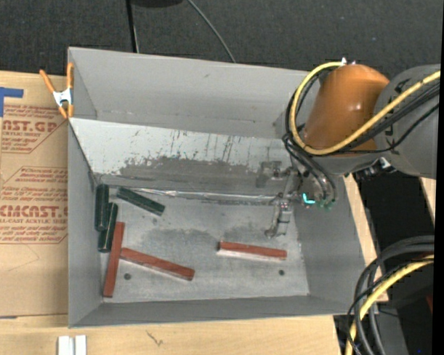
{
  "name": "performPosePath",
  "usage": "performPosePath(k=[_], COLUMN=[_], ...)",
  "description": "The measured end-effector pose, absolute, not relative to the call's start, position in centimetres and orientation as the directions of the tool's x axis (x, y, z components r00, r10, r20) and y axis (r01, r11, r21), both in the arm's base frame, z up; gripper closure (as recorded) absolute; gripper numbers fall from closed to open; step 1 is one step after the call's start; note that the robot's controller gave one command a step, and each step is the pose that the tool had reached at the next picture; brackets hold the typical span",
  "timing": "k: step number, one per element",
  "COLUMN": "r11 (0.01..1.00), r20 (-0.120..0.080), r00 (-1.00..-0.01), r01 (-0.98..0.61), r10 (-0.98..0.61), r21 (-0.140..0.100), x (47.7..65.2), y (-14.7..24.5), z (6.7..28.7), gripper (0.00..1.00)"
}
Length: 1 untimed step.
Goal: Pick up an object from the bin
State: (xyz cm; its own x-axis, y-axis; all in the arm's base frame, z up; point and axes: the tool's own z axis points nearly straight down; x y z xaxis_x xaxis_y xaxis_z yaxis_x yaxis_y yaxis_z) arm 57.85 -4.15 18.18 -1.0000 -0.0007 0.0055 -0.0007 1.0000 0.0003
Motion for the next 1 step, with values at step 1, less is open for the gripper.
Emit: performPosePath(k=[1], r11=[1.000], r20=[-0.002], r00=[-1.000], r01=[-0.001], r10=[-0.001], r21=[0.000], x=[58.03], y=[-4.15], z=[18.59], gripper=[0.00])
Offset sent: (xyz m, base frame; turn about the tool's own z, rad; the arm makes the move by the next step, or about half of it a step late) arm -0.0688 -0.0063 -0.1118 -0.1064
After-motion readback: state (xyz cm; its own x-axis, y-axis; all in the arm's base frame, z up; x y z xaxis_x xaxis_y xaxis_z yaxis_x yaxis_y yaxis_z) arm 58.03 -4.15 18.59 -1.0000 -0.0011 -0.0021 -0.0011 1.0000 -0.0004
